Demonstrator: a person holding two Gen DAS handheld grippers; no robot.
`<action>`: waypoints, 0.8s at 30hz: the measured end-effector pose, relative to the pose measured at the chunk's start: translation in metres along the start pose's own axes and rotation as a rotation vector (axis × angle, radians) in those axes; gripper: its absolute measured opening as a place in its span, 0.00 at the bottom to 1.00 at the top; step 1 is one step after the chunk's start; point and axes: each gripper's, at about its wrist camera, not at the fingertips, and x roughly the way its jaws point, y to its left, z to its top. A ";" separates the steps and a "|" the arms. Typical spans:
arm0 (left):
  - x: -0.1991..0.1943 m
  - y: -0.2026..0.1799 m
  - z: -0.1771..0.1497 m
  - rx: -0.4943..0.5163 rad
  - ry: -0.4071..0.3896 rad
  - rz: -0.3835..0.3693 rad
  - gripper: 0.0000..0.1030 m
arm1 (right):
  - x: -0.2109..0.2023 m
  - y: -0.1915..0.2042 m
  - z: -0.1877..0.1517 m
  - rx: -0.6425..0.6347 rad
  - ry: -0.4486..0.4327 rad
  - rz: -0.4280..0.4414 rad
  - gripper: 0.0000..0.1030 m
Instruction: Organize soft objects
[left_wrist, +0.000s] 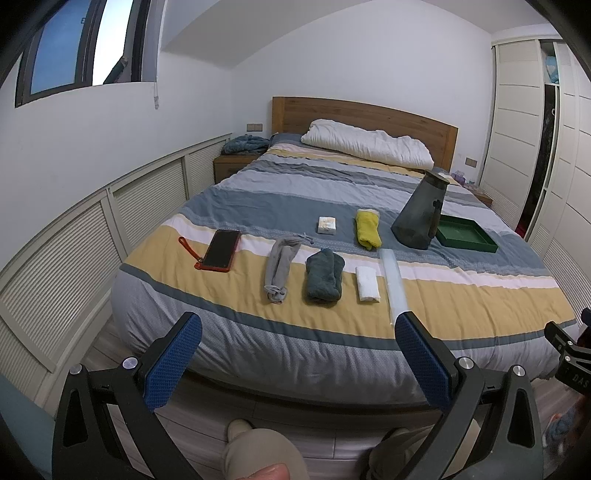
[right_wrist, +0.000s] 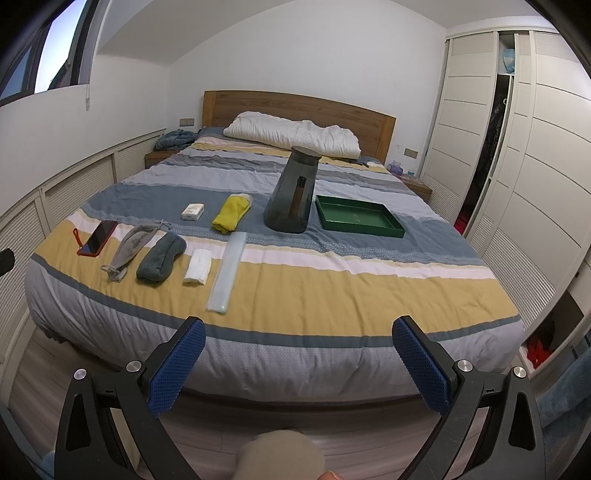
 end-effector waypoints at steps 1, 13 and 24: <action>0.000 0.000 0.001 0.000 0.002 0.000 0.99 | 0.000 0.000 0.000 0.001 0.000 0.000 1.00; -0.001 -0.001 0.000 0.001 0.003 -0.001 0.99 | 0.002 -0.001 -0.001 0.007 0.001 0.003 1.00; -0.001 -0.001 0.000 0.002 0.001 -0.001 0.99 | 0.001 -0.002 -0.001 0.006 -0.001 0.005 1.00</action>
